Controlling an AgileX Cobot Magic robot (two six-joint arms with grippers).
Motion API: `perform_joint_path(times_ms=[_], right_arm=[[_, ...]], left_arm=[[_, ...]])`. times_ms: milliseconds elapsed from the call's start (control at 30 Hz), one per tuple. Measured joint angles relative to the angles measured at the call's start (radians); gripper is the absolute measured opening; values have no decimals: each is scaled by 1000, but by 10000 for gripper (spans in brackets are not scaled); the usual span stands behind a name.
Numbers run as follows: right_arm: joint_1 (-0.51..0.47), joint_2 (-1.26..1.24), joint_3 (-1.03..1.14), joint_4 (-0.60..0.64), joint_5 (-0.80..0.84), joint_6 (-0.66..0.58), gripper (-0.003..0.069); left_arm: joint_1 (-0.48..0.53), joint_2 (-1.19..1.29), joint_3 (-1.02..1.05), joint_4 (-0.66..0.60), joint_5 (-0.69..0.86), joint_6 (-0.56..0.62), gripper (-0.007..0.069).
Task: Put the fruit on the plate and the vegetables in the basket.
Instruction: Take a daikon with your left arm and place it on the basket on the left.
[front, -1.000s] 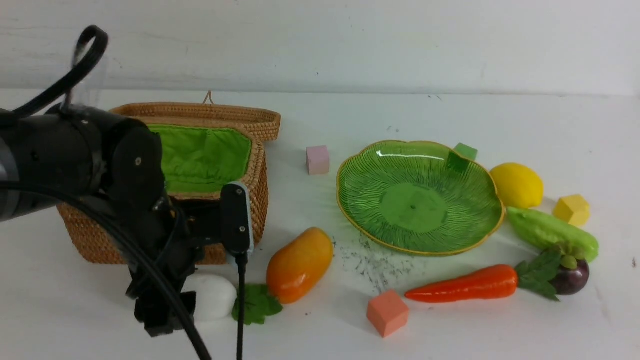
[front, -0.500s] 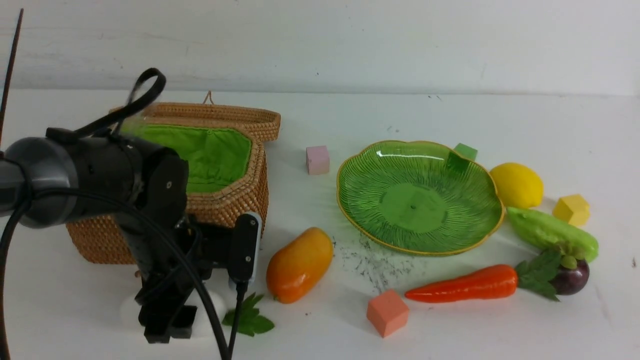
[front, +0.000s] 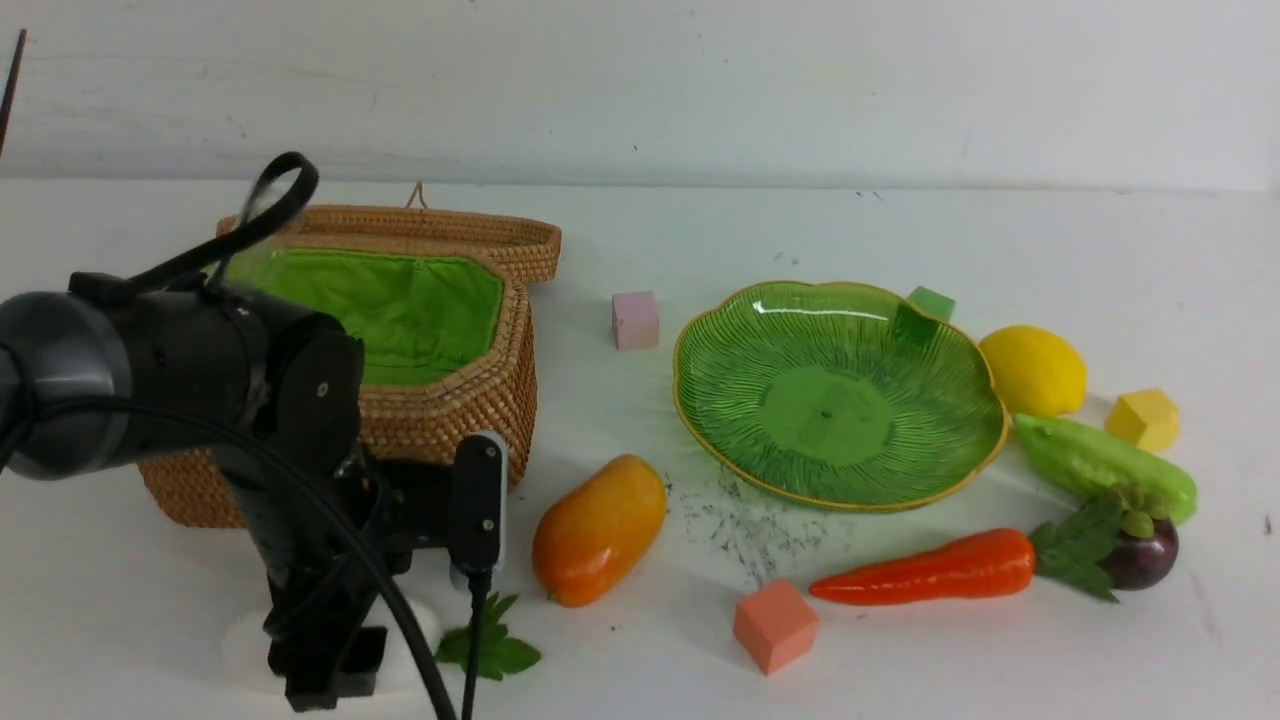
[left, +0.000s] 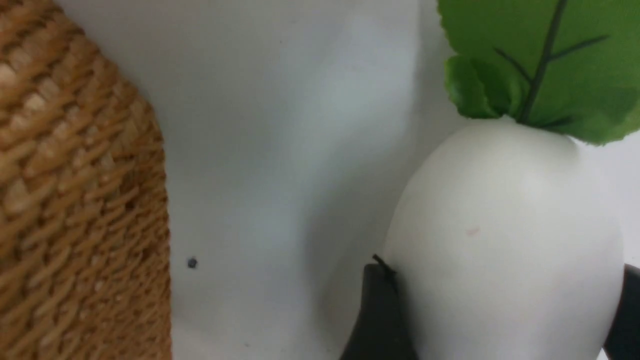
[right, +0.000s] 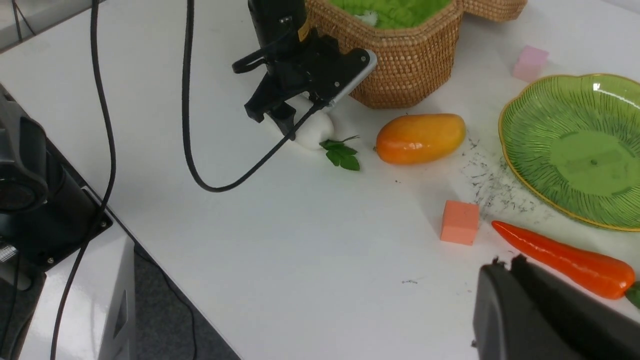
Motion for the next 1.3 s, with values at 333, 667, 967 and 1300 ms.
perform_joint_path(times_ms=[333,667,967,1300], right_arm=[[0,0,0,0,0,0,25],[0,0,0,2,-48,3,25],[0,0,0,10,-51,3,31],[0,0,0,11,-59,3,36]], left_arm=[[0,-306,28,12,41,-25,505],[11,-362,-101,381,-251,-214,505],[111,-102,-248,540,-308,-390,505],[120,-75,-250,535,-297,-480,505]])
